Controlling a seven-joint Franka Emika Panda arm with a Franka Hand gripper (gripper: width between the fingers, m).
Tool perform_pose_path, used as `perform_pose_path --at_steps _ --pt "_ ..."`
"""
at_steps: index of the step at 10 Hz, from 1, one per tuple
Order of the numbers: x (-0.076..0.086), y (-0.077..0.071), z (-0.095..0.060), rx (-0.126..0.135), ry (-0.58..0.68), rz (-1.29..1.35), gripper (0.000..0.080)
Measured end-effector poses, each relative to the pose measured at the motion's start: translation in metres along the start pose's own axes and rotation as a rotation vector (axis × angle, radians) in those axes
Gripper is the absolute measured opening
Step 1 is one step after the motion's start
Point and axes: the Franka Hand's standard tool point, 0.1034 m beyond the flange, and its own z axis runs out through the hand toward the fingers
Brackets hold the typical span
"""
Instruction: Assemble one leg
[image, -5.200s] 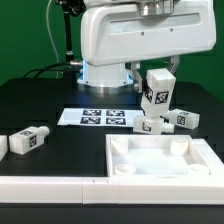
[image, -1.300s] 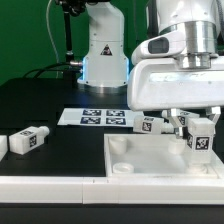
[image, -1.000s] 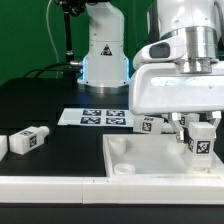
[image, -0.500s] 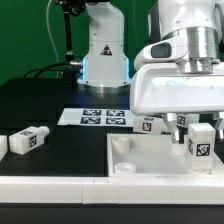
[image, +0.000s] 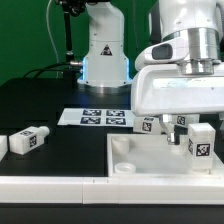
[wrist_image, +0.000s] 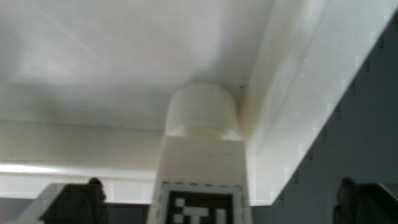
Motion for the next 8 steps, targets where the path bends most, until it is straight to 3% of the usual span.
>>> perform_pose_path --at_steps 3,5,8 --pt "0.004 -0.007 0.003 0.050 -0.264 0.085 0.0649" --pt "0.010 0.005 0.003 0.059 -0.392 0.084 0.0649" --pt "0.020 0.016 -0.001 0.056 -0.383 0.091 0.0649"
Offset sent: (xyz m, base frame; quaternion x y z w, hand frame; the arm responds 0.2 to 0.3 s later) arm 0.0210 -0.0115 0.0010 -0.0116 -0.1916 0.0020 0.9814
